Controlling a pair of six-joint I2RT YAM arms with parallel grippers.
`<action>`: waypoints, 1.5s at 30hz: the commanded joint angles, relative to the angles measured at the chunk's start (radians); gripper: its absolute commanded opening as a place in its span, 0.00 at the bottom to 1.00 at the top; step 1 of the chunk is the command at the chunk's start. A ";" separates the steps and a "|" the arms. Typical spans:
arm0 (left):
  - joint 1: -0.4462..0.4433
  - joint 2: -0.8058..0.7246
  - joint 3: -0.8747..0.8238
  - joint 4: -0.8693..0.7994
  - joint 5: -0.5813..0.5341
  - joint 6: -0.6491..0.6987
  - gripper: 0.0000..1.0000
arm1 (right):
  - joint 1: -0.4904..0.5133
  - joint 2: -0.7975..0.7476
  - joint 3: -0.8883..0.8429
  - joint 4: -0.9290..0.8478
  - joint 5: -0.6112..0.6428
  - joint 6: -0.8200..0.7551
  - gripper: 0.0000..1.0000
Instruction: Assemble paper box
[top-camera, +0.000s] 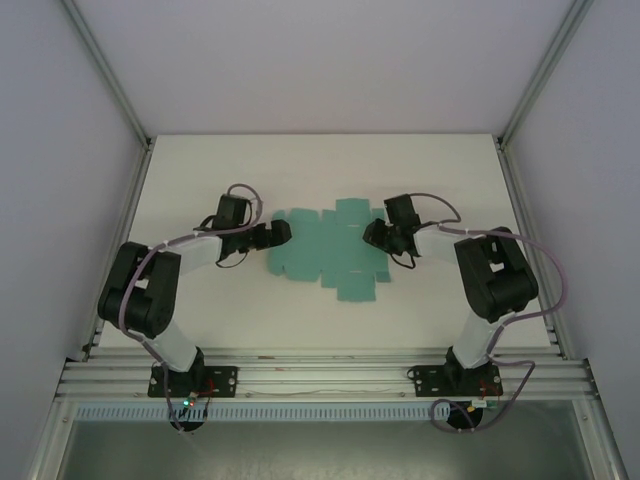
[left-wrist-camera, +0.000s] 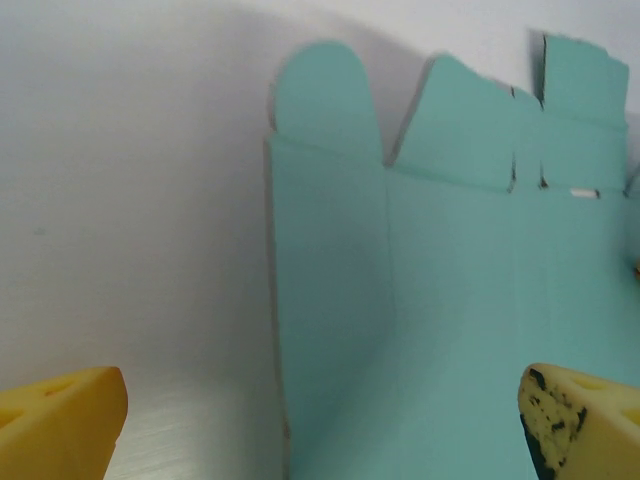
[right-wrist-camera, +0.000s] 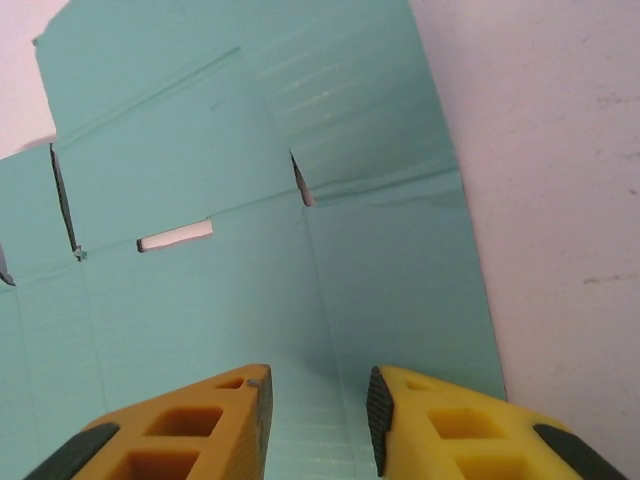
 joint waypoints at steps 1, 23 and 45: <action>-0.008 0.027 0.002 0.086 0.142 -0.025 0.99 | -0.011 0.070 -0.045 -0.064 0.023 0.001 0.33; -0.017 0.073 -0.026 0.441 0.300 -0.190 0.14 | -0.069 0.005 -0.119 0.094 -0.130 -0.052 0.34; -0.015 -0.301 0.030 0.598 0.384 -0.337 0.00 | -0.304 -0.558 -0.166 0.133 -0.478 -0.036 0.85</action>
